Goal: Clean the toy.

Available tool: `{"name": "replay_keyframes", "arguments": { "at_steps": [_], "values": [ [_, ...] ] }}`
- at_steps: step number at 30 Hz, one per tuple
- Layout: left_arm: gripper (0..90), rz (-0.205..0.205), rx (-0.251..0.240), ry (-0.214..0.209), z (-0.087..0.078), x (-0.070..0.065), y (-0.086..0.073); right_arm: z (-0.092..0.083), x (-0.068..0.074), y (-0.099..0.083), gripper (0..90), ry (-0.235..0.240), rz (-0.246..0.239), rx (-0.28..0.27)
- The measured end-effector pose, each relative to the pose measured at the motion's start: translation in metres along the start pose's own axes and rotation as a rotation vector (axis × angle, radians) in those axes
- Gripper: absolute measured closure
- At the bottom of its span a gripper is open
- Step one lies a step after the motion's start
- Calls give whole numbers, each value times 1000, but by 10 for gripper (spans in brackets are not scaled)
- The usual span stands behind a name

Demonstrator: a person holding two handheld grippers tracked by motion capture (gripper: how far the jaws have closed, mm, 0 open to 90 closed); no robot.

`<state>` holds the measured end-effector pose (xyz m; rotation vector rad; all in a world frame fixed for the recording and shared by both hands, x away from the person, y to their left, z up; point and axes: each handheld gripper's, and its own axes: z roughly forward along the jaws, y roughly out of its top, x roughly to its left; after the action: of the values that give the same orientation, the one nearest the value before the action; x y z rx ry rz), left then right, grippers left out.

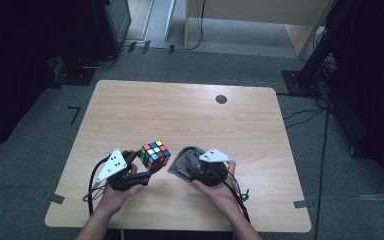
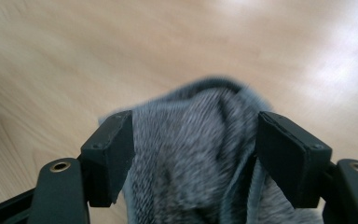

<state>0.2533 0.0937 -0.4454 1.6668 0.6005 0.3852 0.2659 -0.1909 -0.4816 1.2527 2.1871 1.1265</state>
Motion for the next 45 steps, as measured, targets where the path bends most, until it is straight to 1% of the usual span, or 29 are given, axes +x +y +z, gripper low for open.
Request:
{"name": "replay_keyframes", "arguments": {
  "at_steps": [2, 3, 5, 9, 10, 11, 12, 15, 18, 21, 23, 24, 25, 26, 27, 28, 29, 30, 31, 33, 35, 37, 39, 40, 42, 44, 45],
  "values": [
    [339, 1, 0, -1, 0, 0, 0, 9, 4, -5, 286, -12, -4, 47],
    [339, 0, 1, 0, 0, 0, 0, 13, 5, -8, 287, -26, -11, 66],
    [339, -1, 3, -1, 0, 0, 0, 18, 6, -11, 292, -47, -20, 90],
    [339, -3, 3, -4, 1, 0, 0, 22, 5, -14, 314, -76, -20, 117],
    [339, -2, 4, -4, 1, -1, -1, 24, 4, -16, 319, -82, -27, 127],
    [339, -1, 5, -6, 1, -1, -1, 26, 5, -17, 322, -96, -46, 139],
    [339, 1, 8, -8, 2, -1, -1, 27, 6, -18, 324, -102, -60, 140],
    [339, 0, 8, -10, 2, -3, -1, 27, 6, -18, 350, -105, -66, 140],
    [339, 3, 12, -11, 3, -3, -1, 26, 4, -19, 452, -108, -66, 125],
    [339, 2, 15, -13, 4, -3, -2, 25, -4, -21, 612, -109, -59, 103],
    [339, 3, 16, -15, 4, -4, -2, 23, -9, -22, 690, -101, -55, 91],
    [339, 4, 18, -17, 5, -4, -2, 23, -11, -24, 723, -97, -58, 76],
    [339, 6, 18, -18, 5, -4, -2, 22, -11, -26, 743, -92, -72, 63],
    [339, 5, 18, -20, 5, -5, -2, 22, -12, -26, 758, -89, -74, 58],
    [339, 5, 18, -22, 5, -5, -2, 21, -12, -25, 772, -84, -67, 56],
    [339, 5, 18, -24, 5, -5, -2, 19, -13, -25, 775, -68, -52, 52],
    [339, 7, 18, -26, 5, -5, -2, 17, -15, -23, 777, -22, -21, 27],
    [339, 6, 17, -30, 5, -5, -2, 12, -17, -20, 778, 43, 14, -22],
    [339, 5, 17, -34, 5, -5, -2, 5, -18, -16, 779, 118, 57, -101],
    [339, 4, 16, -46, 4, -4, -2, -8, -18, -10, 780, 190, 88, -211],
    [339, 9, 18, -60, 5, -5, -3, -22, -18, 0, 780, 276, 97, -293],
    [339, 12, 18, -72, 6, -6, -3, -35, -16, 6, 780, 357, 121, -389],
    [339, 17, 19, -83, 7, -8, -3, -41, -13, 8, 780, 408, 126, -427],
    [339, 20, 19, -90, 7, -10, -3, -41, -11, 9, 780, 430, 118, -432],
    [339, 24, 18, -98, 8, -11, -3, -38, -4, 9, 780, 464, 89, -408],
    [339, 21, 12, -104, 7, -12, -3, -32, 1, 7, 780, 461, 66, -377],
    [339, 19, 7, -109, 7, -11, -3, -28, 2, 5, 780, 465, 66, -355]
  ]
}}
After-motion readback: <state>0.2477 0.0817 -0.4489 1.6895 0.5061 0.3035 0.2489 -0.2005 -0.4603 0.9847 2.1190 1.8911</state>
